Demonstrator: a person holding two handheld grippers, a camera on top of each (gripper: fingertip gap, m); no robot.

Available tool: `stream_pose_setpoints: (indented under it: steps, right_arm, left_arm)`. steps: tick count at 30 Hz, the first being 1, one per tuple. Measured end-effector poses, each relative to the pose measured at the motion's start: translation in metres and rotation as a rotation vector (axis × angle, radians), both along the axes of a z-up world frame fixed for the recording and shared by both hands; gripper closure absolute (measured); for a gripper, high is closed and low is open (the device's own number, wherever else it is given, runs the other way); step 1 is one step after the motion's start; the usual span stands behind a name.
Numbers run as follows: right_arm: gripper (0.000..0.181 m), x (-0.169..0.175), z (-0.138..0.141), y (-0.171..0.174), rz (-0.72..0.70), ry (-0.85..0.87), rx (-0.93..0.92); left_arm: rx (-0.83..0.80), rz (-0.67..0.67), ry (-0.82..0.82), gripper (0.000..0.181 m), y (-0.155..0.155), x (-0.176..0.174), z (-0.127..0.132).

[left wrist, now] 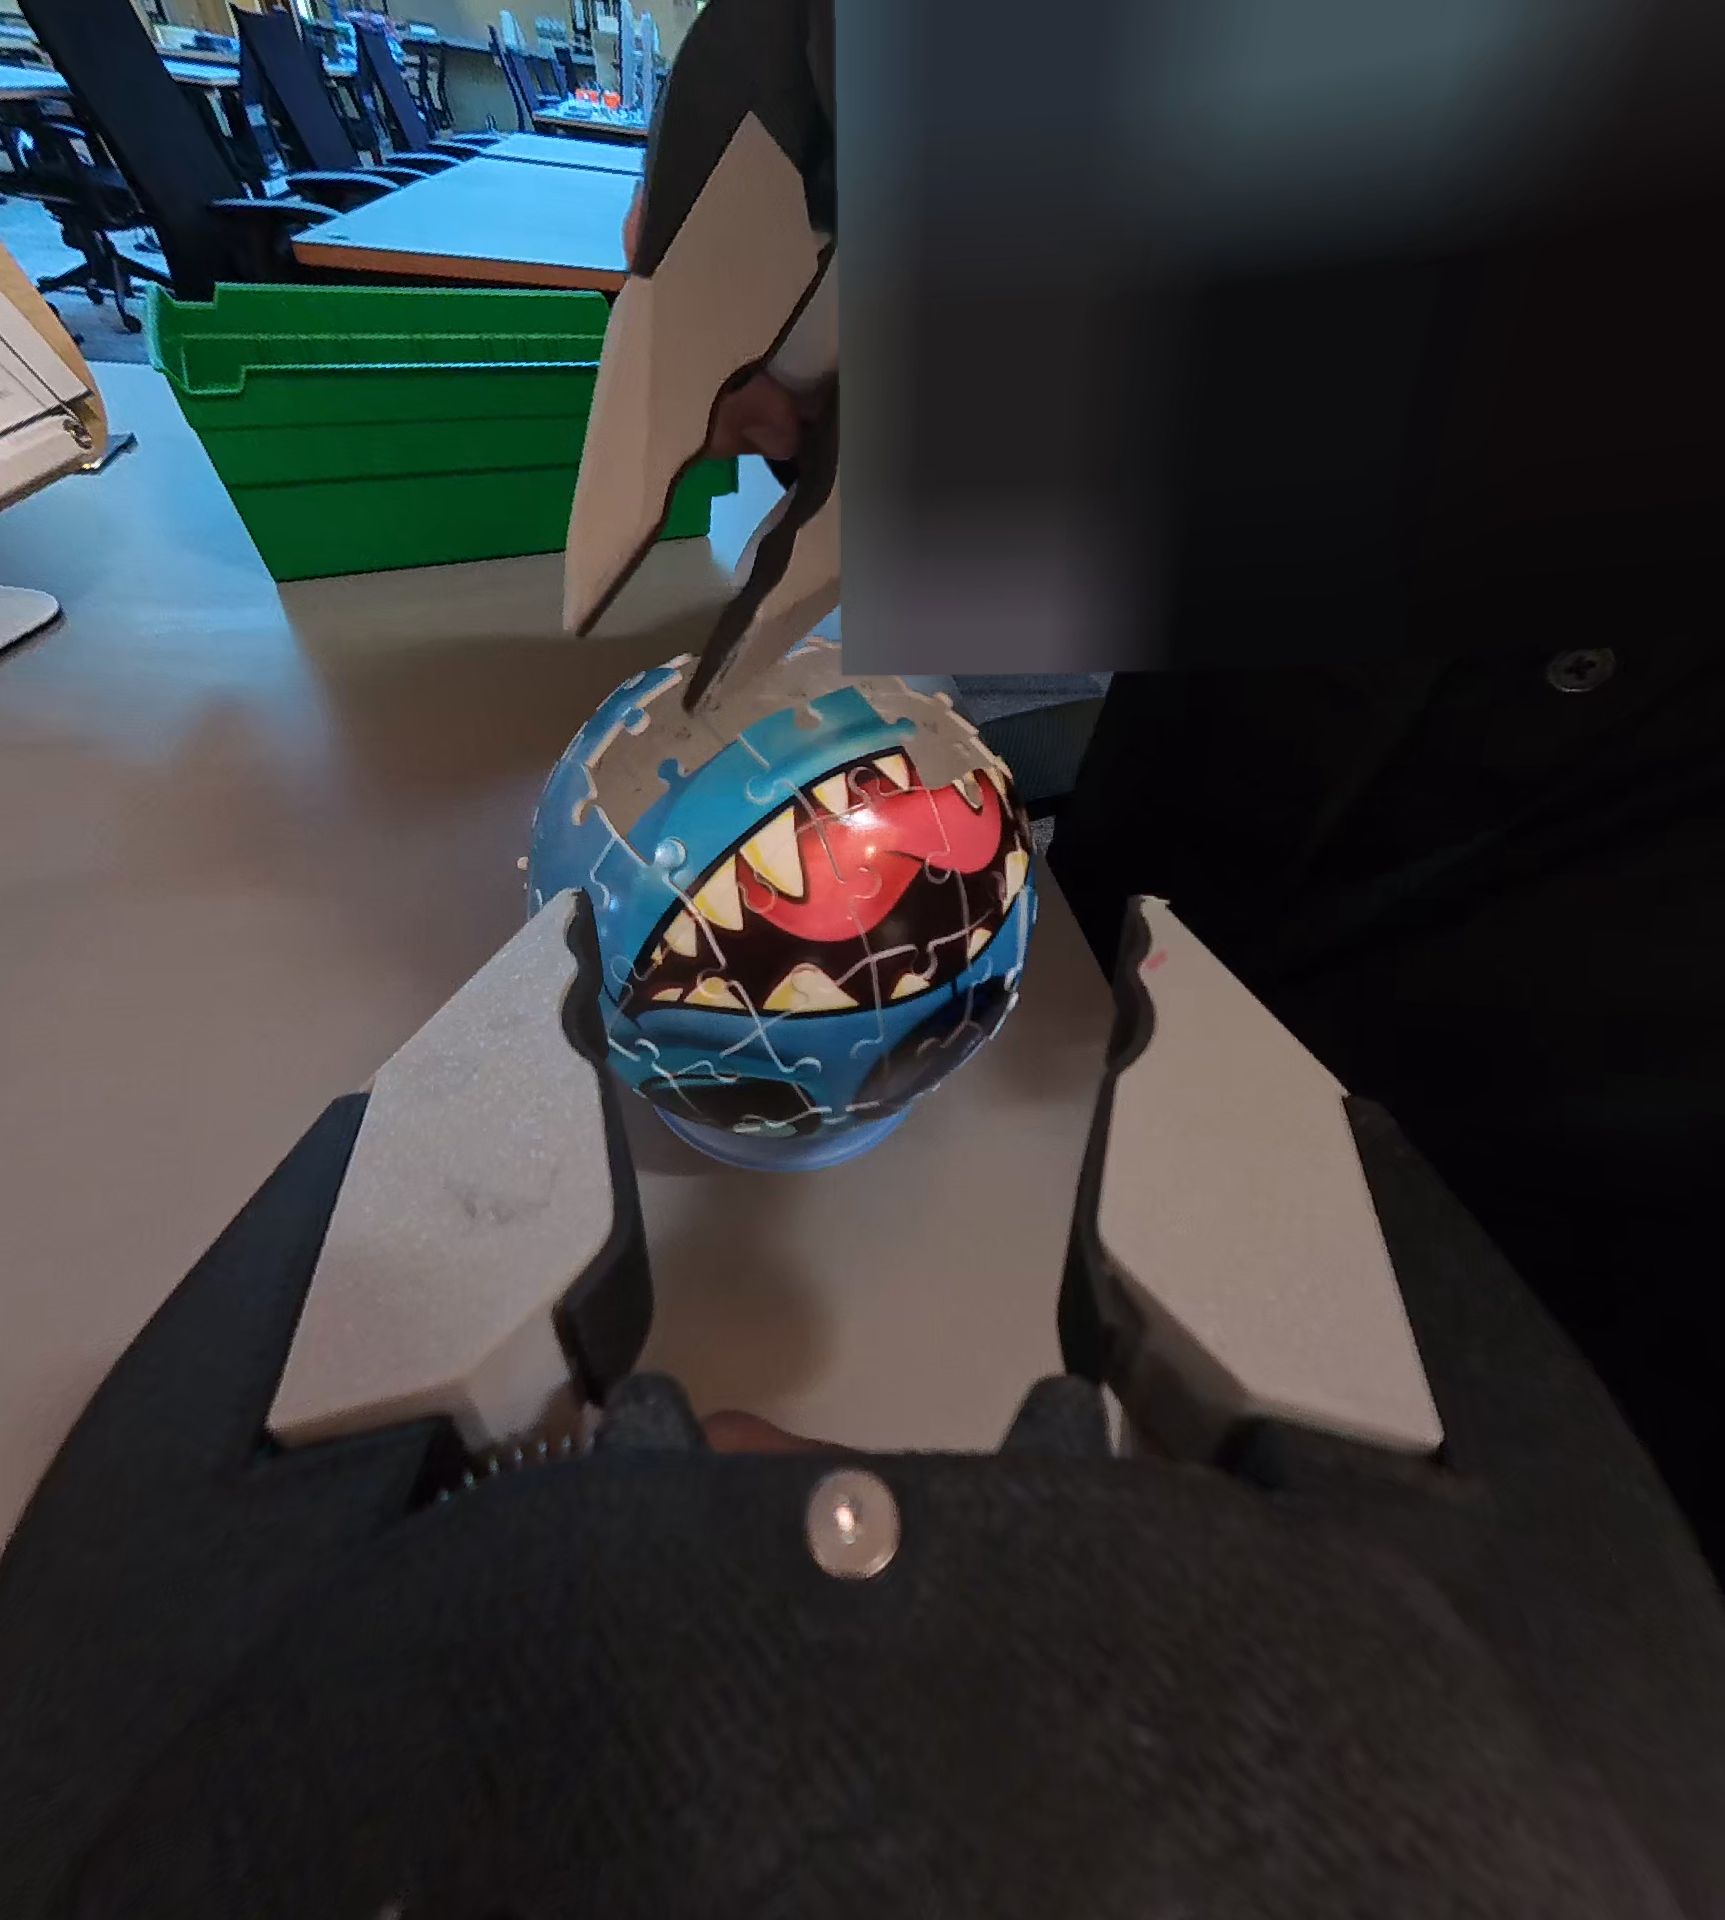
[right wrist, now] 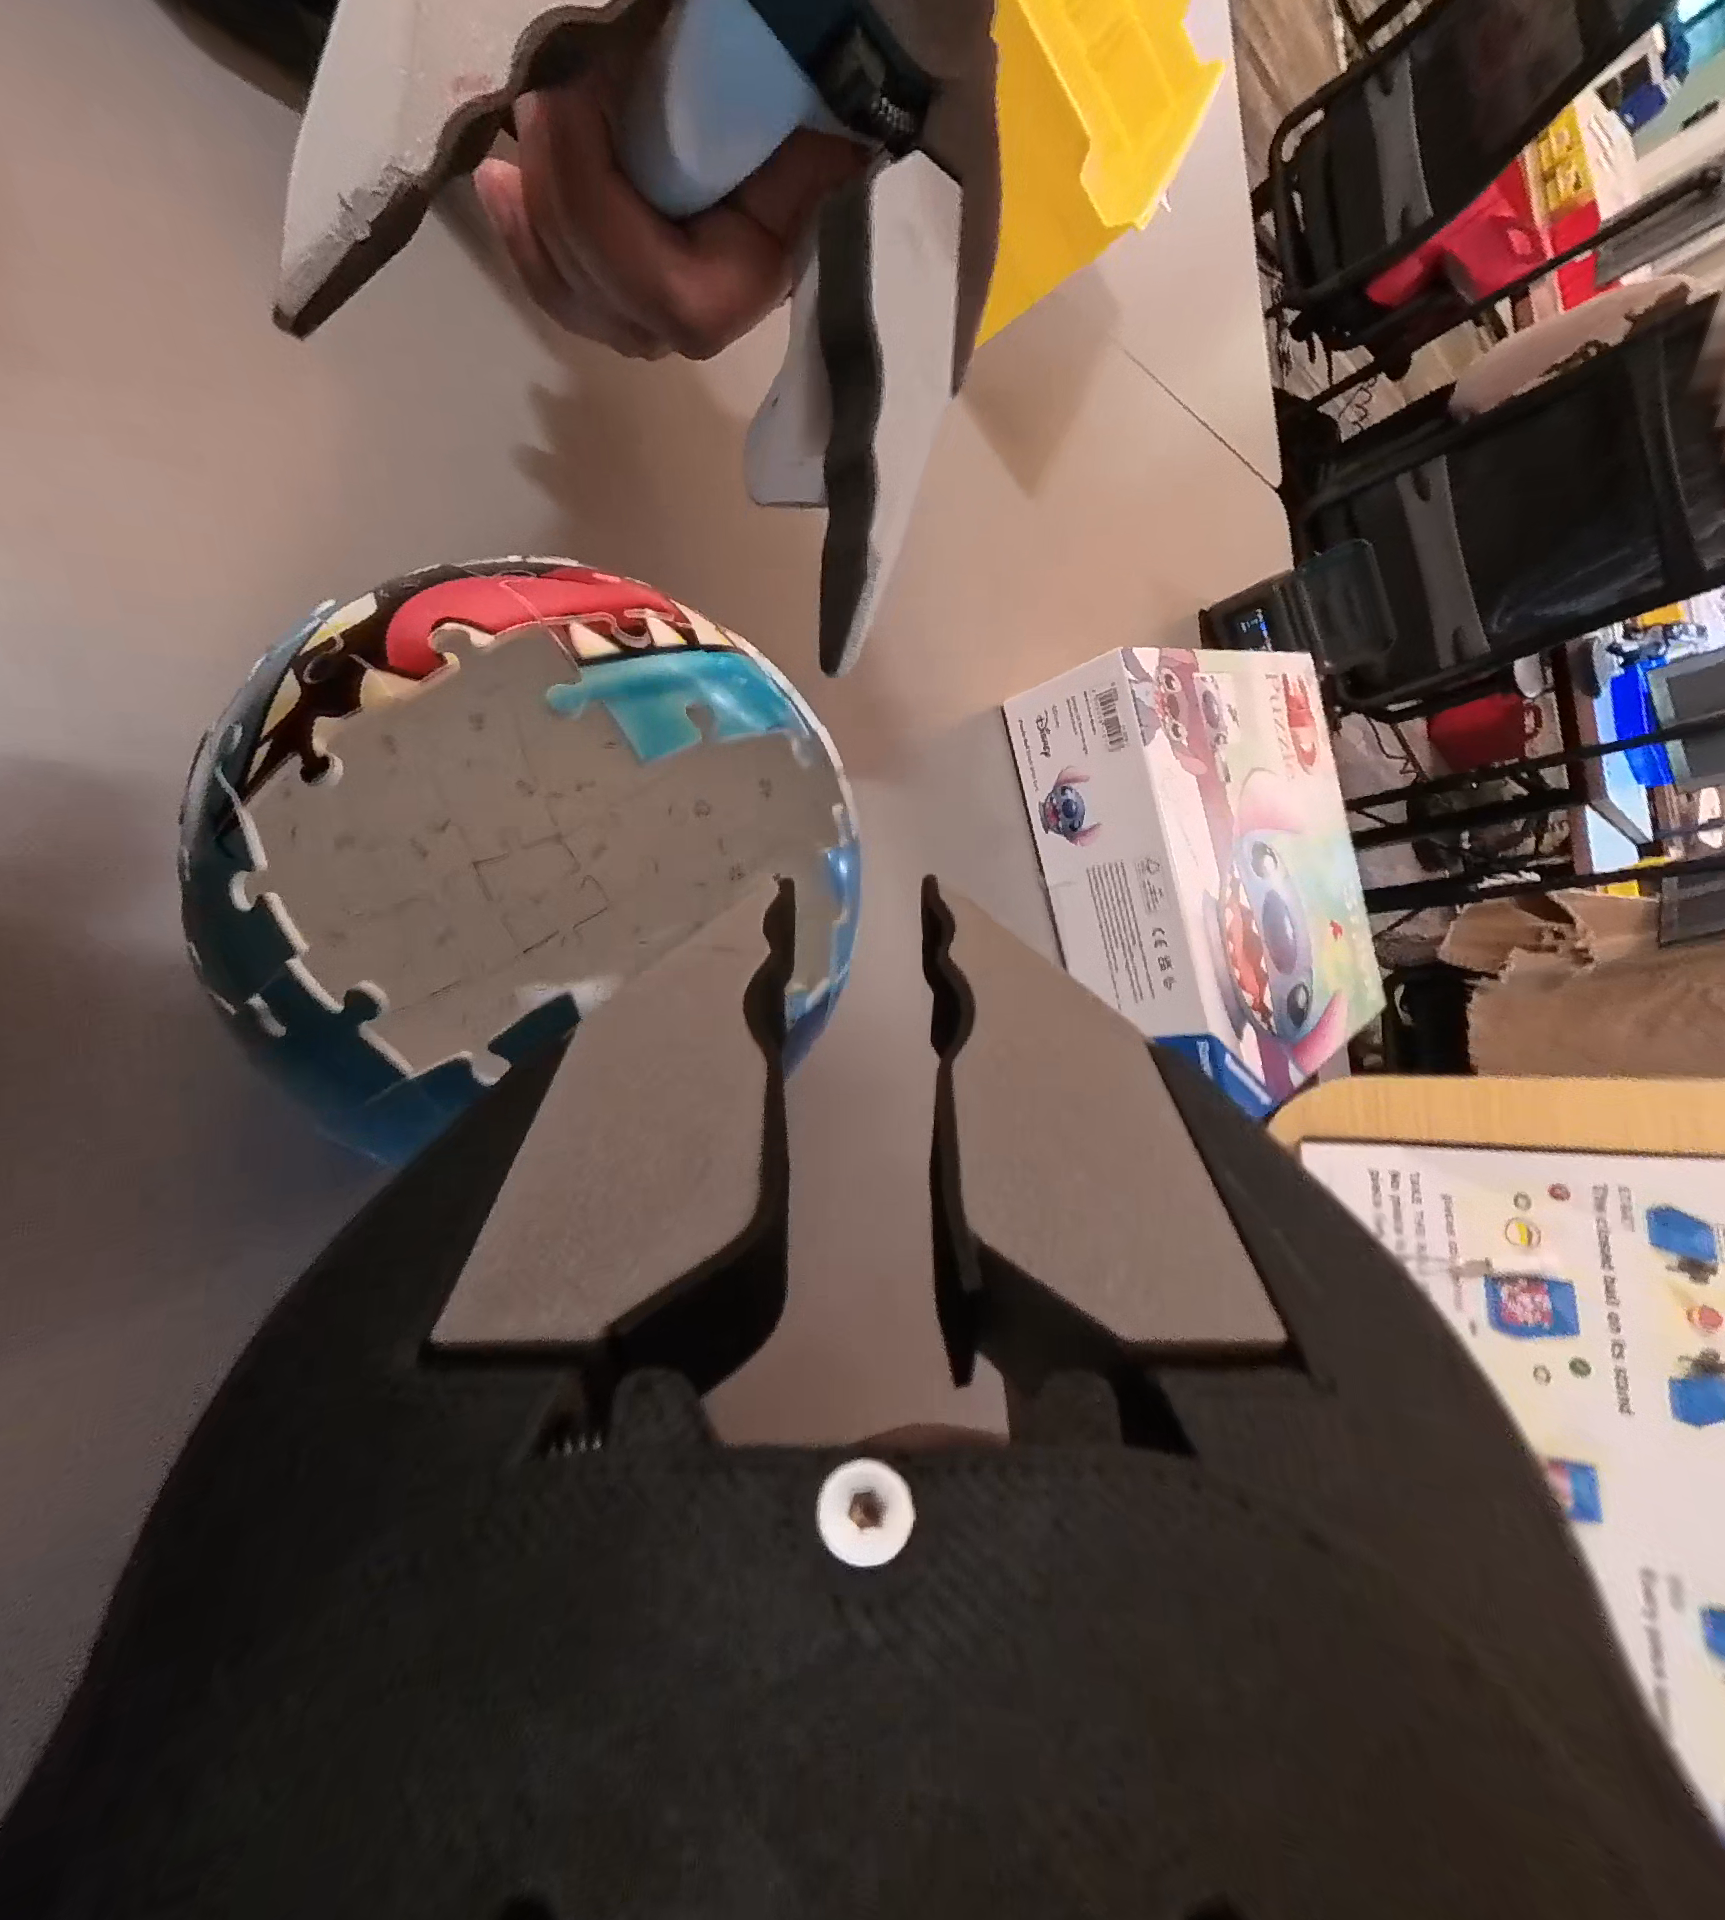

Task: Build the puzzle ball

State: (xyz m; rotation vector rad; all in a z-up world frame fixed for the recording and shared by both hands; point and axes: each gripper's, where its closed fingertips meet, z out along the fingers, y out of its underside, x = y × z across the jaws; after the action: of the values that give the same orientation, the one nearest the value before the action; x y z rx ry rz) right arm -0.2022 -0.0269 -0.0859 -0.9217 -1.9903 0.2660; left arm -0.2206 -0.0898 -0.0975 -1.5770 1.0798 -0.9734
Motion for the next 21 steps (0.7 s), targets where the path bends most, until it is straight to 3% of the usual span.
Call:
stream_pose_setpoints:
  steps: [6, 14, 21]
  right_arm:
    - [0.160, -0.016, -0.015, -0.010, 0.120, -0.081, 0.075]
    - [0.156, -0.026, -0.011, -0.015, 0.221, -0.099, 0.147]
    - [0.158, -0.029, -0.011, -0.024, 0.408, -0.139, 0.290]
  left_arm:
    - [-0.010, -0.008, 0.003, 0.084, 0.001, 0.003, -0.003]
    - [-0.019, -0.024, 0.004, 0.084, 0.000, 0.004, -0.005]
    - [-0.011, -0.027, 0.002, 0.084, -0.002, 0.005, -0.003]
